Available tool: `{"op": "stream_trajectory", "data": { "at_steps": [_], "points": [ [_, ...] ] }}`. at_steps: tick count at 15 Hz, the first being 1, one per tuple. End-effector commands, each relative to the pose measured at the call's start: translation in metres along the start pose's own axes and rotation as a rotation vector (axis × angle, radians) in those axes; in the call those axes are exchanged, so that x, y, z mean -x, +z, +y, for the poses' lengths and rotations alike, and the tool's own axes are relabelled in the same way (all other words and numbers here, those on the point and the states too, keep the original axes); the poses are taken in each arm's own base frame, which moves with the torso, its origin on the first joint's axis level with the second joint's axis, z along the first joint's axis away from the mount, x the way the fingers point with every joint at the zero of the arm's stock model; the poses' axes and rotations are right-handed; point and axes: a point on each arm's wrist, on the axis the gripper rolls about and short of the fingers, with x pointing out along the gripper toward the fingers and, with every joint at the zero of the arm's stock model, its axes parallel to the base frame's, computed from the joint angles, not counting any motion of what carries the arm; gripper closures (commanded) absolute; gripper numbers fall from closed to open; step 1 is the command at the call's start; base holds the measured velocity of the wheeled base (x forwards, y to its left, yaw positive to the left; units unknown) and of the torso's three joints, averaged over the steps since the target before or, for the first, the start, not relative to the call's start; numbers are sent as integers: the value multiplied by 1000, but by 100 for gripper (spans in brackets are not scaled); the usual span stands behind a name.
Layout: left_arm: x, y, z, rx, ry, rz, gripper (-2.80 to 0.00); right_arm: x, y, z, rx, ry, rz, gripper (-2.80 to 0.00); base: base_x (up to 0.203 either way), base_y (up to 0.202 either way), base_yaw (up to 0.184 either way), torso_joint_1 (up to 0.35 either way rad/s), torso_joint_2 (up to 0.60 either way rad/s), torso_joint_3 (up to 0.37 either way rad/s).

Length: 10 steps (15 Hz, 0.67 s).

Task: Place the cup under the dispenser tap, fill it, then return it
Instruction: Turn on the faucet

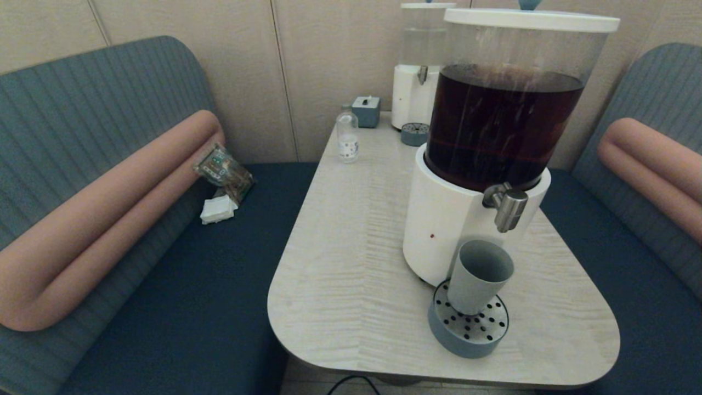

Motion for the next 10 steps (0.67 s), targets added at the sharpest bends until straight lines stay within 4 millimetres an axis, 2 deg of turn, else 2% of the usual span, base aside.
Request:
{"op": "stream_trajectory", "data": {
  "at_steps": [1, 3, 5, 6, 8, 10],
  "points": [
    [0, 0, 0, 1, 0, 0, 0, 1, 1, 0, 24, 3, 14, 0, 0, 0, 0, 0, 0, 0],
    [0, 0, 0, 1, 0, 0, 0, 3, 4, 0, 42, 7, 19, 0, 0, 0, 0, 0, 0, 0],
    [0, 0, 0, 1, 0, 0, 0, 7, 20, -1, 40, 7, -11, 0, 0, 0, 0, 0, 0, 0],
    [0, 0, 0, 1, 0, 0, 0, 10, 40, -2, 24, 4, -38, 0, 0, 0, 0, 0, 0, 0],
    [0, 0, 0, 1, 0, 0, 0, 14, 110, -6, -71, 4, -117, 0, 0, 0, 0, 0, 0, 0],
    [0, 0, 0, 1, 0, 0, 0, -6, 177, -10, -147, 8, -123, 0, 0, 0, 0, 0, 0, 0]
  ]
}}
